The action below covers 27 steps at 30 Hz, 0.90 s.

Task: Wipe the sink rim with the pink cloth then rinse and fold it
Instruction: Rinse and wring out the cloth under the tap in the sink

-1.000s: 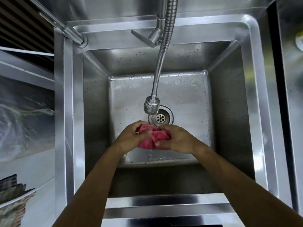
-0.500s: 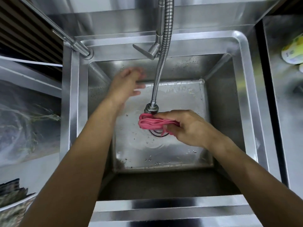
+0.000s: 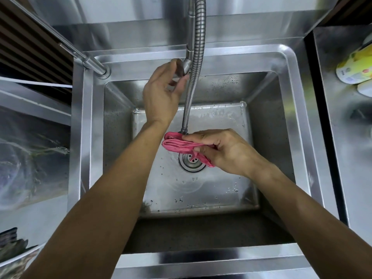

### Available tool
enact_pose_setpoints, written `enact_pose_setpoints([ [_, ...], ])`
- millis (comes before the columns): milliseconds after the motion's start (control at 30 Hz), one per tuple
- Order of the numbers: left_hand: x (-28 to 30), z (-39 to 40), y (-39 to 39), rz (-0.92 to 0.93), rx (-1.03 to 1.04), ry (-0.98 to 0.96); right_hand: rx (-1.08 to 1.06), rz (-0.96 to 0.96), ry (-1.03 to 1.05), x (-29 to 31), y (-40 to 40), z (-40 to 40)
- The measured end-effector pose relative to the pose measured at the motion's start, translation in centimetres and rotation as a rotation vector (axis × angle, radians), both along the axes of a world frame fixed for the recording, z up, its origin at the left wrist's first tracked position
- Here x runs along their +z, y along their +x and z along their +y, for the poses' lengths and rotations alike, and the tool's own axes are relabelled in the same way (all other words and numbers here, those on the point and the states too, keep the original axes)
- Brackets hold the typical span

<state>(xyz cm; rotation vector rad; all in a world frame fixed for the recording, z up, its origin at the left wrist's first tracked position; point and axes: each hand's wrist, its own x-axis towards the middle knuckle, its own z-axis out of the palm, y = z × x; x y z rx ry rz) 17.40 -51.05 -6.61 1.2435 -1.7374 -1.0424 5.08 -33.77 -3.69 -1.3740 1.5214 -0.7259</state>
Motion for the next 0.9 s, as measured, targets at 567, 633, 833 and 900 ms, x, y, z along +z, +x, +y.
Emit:
enact_pose_setpoints([
  [567, 3.5, 6.1, 9.4, -0.167, -0.534, 0.674, -0.037, -0.114, 0.169, 1.5, 0.1, -0.1],
  [633, 2.1, 4.9, 9.7, -0.115, -0.595, 0.938, 0.01, -0.081, 0.188, 1.6, 0.4, -0.3],
  [833, -0.8, 4.5, 8.3, -0.319, -1.077, 1.383, 0.057, 0.033, 0.23, 1.5, 1.0, -0.2],
  [900, -0.3, 4.2, 7.3, -0.415, -1.199, 1.401, 0.107, 0.088, 0.211, 1.5, 1.2, 0.2],
])
